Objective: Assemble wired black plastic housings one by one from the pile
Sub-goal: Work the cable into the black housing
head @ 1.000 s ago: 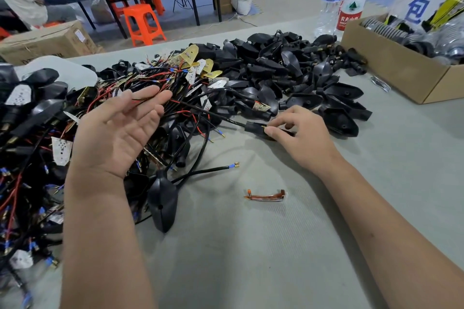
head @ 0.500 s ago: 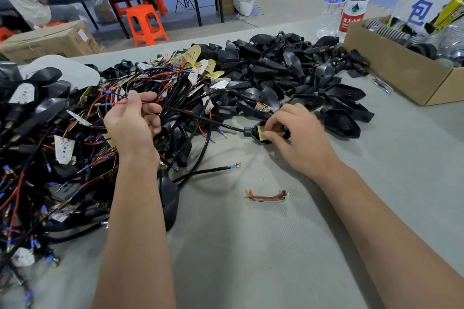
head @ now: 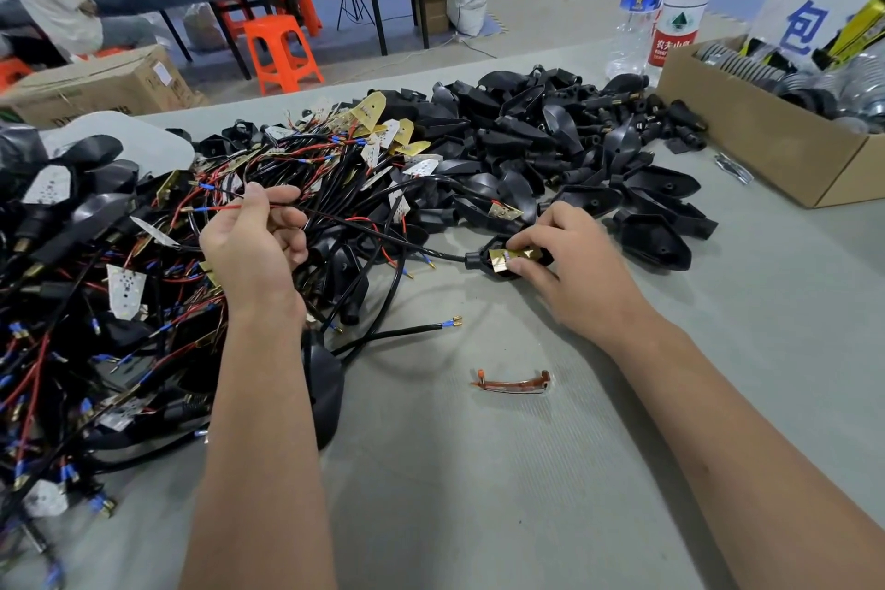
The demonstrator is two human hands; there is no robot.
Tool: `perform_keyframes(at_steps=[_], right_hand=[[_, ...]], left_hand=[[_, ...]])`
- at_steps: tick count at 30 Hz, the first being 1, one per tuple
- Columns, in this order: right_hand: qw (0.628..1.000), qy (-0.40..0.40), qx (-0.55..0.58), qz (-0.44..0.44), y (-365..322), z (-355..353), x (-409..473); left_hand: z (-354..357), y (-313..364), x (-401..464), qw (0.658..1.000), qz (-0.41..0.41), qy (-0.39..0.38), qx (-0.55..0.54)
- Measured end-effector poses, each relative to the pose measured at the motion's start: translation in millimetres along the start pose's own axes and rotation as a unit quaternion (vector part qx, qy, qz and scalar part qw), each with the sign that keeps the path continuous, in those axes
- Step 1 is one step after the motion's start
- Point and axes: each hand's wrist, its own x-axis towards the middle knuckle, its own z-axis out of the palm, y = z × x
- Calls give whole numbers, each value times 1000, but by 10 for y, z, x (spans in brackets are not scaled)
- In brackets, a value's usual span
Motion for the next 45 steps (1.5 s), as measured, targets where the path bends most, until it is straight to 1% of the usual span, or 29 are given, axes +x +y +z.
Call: perform_keyframes(at_steps=[5, 8, 13, 16, 18, 21, 25, 30, 32, 34, 36, 41, 45], right_hand=[[999, 17, 24, -16, -18, -10, -7], [999, 27, 29, -17, -32, -14, -5], [997, 73, 24, -28, -90, -6, 1], [999, 46, 8, 6, -64, 37, -5], [999, 31, 19, 32, -35, 62, -7], [996, 45, 48, 62, -24, 57, -6], [995, 35, 65, 62, -22, 30, -11], [995, -8, 82, 50, -22, 20, -13], [994, -45, 91, 52, -31, 1, -11], [993, -89, 68, 39, -46, -3, -5], [992, -111, 53, 38, -62, 0, -1], [991, -96, 78, 48, -19, -23, 1], [992, -99, 73, 39, -8, -18, 0]], left_hand=[[-10, -1, 3, 1000, 3, 2, 6], [-29, -16, 24, 999, 19, 5, 37], [-10, -24, 32, 999, 21, -7, 44], [-7, -23, 21, 999, 26, -5, 38], [-6, -15, 20, 999, 30, 7, 36], [-5, -3, 28, 997, 39, 27, 57], [-9, -6, 47, 998, 34, 20, 46], [-11, -13, 55, 998, 10, 61, 30], [-16, -10, 49, 997, 13, 77, 30], [-23, -2, 42, 996, 8, 85, 24], [-32, 10, 44, 995, 0, 98, 10], [-85, 13, 73, 987, 4, 154, -37], [-81, -2, 57, 985, 16, 166, -45]])
